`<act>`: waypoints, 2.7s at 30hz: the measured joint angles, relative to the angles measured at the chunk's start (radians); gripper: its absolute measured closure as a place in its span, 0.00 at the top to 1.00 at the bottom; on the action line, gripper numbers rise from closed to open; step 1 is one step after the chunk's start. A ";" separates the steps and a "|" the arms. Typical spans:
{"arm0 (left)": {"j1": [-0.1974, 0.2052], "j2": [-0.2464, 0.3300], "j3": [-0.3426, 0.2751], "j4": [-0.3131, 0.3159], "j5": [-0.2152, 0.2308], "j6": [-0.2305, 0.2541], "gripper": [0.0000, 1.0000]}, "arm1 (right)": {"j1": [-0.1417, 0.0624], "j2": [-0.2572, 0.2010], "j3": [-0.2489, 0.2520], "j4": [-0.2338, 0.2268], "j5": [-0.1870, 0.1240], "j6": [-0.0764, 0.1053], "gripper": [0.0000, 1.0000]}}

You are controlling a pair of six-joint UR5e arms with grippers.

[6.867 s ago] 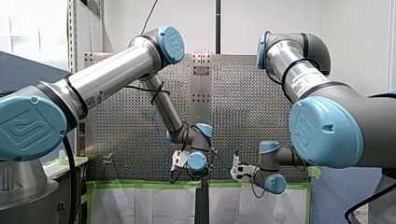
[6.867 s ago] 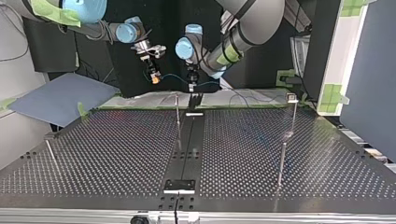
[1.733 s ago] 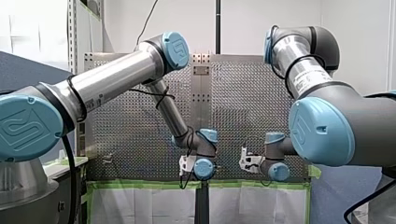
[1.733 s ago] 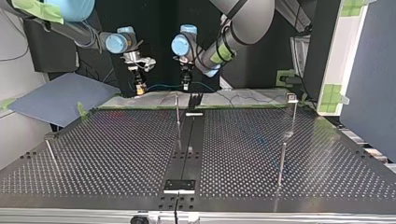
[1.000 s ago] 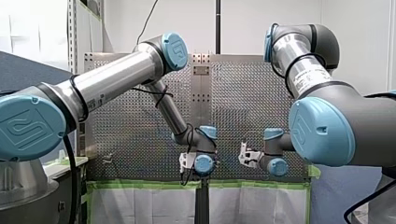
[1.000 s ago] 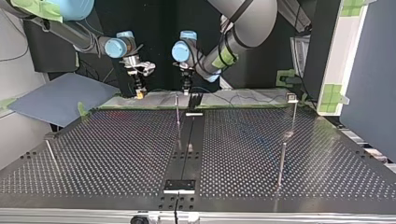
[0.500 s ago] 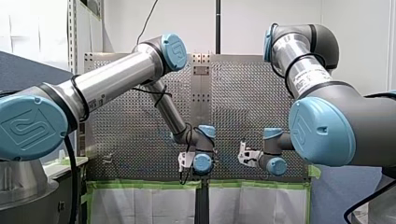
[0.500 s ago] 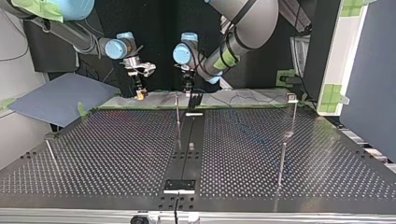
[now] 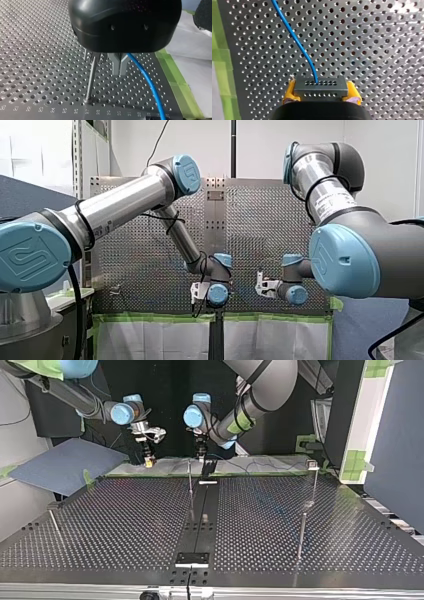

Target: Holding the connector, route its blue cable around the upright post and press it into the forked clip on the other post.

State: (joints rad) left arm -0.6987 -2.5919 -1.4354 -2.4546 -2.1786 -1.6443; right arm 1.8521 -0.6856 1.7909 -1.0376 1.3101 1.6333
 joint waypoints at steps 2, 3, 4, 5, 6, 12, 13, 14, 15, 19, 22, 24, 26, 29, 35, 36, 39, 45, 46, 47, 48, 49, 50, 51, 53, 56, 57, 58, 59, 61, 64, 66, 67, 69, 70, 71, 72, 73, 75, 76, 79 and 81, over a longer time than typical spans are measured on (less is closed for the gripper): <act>-0.001 0.000 0.000 0.000 0.000 0.002 0.05 | 0.001 -0.008 0.000 0.005 0.001 0.000 0.00; -0.002 0.000 0.000 0.000 0.000 0.003 0.05 | 0.001 -0.011 0.000 0.006 0.001 0.000 0.00; -0.002 0.000 0.000 0.000 0.000 0.004 0.05 | 0.001 -0.012 0.000 0.007 0.001 -0.001 0.00; -0.003 0.001 0.000 0.000 0.000 0.005 0.05 | 0.001 -0.014 0.000 0.008 0.001 -0.001 0.00; -0.004 0.002 0.000 0.000 -0.001 0.006 0.05 | 0.001 -0.015 0.000 0.009 0.001 -0.001 0.00; -0.017 0.002 -0.001 -0.001 -0.010 0.022 0.05 | 0.006 -0.015 0.001 0.013 0.003 0.004 0.00; -0.020 0.002 -0.001 -0.001 -0.011 0.024 0.05 | 0.006 -0.015 0.001 0.013 0.003 0.005 0.00; -0.021 0.002 -0.001 0.000 -0.012 0.025 0.05 | 0.005 -0.015 0.001 0.013 0.003 0.007 0.00; -0.022 0.002 0.000 0.000 -0.011 0.025 0.05 | 0.004 -0.015 0.001 0.012 0.003 0.009 0.00; -0.019 0.002 0.006 0.000 -0.004 0.022 0.05 | 0.002 -0.015 0.001 0.005 0.003 0.020 0.00; -0.014 0.002 0.009 0.001 0.009 0.020 0.05 | 0.001 -0.015 0.001 -0.004 0.003 0.031 0.00; -0.011 0.002 0.010 0.001 0.017 0.018 0.05 | 0.001 -0.015 0.001 -0.011 0.002 0.041 0.00; -0.009 0.002 0.010 0.002 0.027 0.014 0.05 | 0.000 -0.015 0.001 -0.018 0.001 0.049 0.00; -0.005 0.001 0.010 0.007 0.044 0.011 0.05 | 0.000 -0.015 0.000 -0.024 -0.001 0.060 0.00; 0.005 0.001 0.017 0.011 0.062 0.011 0.05 | 0.000 -0.015 0.000 -0.030 -0.003 0.076 0.00; 0.006 0.001 0.019 0.010 0.065 0.011 0.05 | 0.000 -0.015 0.000 -0.031 -0.003 0.077 0.00; 0.013 0.001 0.026 0.006 0.075 0.009 0.05 | 0.000 -0.014 0.000 -0.033 -0.003 0.080 0.00; 0.030 0.000 0.030 0.000 0.098 0.008 0.05 | 0.000 -0.014 -0.001 -0.039 -0.001 0.082 0.00; 0.033 0.000 0.030 -0.001 0.101 0.008 0.05 | 0.000 -0.014 -0.001 -0.040 0.000 0.082 0.00; 0.035 0.000 0.030 -0.002 0.104 0.008 0.05 | -0.001 -0.014 -0.001 -0.042 0.001 0.083 0.00; 0.037 0.000 0.030 -0.003 0.107 0.008 0.05 | -0.001 -0.014 -0.002 -0.044 0.001 0.084 0.00; 0.040 -0.001 0.031 -0.003 0.112 0.007 0.05 | -0.002 -0.014 -0.003 -0.046 0.002 0.086 0.00; 0.043 -0.001 0.032 -0.004 0.117 0.006 0.05 | -0.003 -0.014 -0.004 -0.048 0.005 0.091 0.00; 0.045 -0.001 0.033 -0.005 0.121 0.005 0.05 | -0.003 -0.014 -0.004 -0.050 0.007 0.095 0.00; 0.052 -0.001 0.036 -0.009 0.132 0.000 0.05 | -0.005 -0.013 -0.007 -0.053 0.011 0.103 0.00; 0.060 -0.001 0.043 -0.017 0.143 -0.003 0.05 | -0.007 -0.013 -0.013 -0.052 0.013 0.108 0.00; 0.062 -0.001 0.046 -0.019 0.144 -0.004 0.05 | -0.007 -0.013 -0.015 -0.051 0.014 0.108 0.00; 0.065 -0.001 0.049 -0.023 0.147 -0.004 0.05 | -0.007 -0.013 -0.017 -0.051 0.015 0.109 0.00; 0.067 -0.002 0.051 -0.025 0.150 -0.005 0.05 | -0.007 -0.013 -0.019 -0.052 0.016 0.109 0.00; 0.072 -0.002 0.056 -0.029 0.159 -0.007 0.05 | -0.007 -0.013 -0.021 -0.055 0.017 0.110 0.00; 0.079 -0.002 0.062 -0.031 0.171 -0.015 0.05 | -0.009 -0.013 -0.022 -0.062 0.020 0.113 0.00; 0.084 -0.002 0.065 -0.033 0.179 -0.018 0.05 | -0.011 -0.013 -0.023 -0.069 0.025 0.117 0.00; 0.087 -0.002 0.067 -0.035 0.183 -0.020 0.05 | -0.012 -0.013 -0.023 -0.072 0.026 0.118 0.00; 0.091 -0.002 0.071 -0.039 0.191 -0.021 0.05 | -0.014 -0.013 -0.026 -0.080 0.029 0.121 0.00; 0.094 -0.002 0.073 -0.040 0.195 -0.022 0.05 | -0.015 -0.013 -0.027 -0.082 0.029 0.122 0.00; 0.096 -0.002 0.075 -0.041 0.199 -0.022 0.05 | -0.016 -0.013 -0.031 -0.083 0.030 0.124 0.00; 0.098 -0.003 0.077 -0.042 0.202 -0.023 0.05 | -0.016 -0.013 -0.034 -0.081 0.030 0.125 0.00; 0.100 -0.004 0.081 -0.046 0.205 -0.022 0.05 | -0.017 -0.013 -0.038 -0.079 0.031 0.125 0.00; 0.103 -0.007 0.090 -0.055 0.209 -0.022 0.07 | -0.019 -0.013 -0.045 -0.073 0.032 0.126 0.00; 0.105 -0.009 0.094 -0.062 0.211 -0.022 0.07 | -0.019 -0.013 -0.049 -0.070 0.033 0.126 0.00; 0.110 -0.011 0.104 -0.073 0.215 -0.022 0.07 | -0.021 -0.013 -0.057 -0.062 0.033 0.126 0.00; 0.113 -0.011 0.108 -0.076 0.216 -0.022 0.07 | -0.024 -0.013 -0.061 -0.060 0.034 0.126 0.00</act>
State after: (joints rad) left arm -0.5852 -2.6032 -1.3270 -2.5308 -1.9624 -1.6659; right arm 1.8285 -0.6990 1.7303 -1.0976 1.3437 1.7597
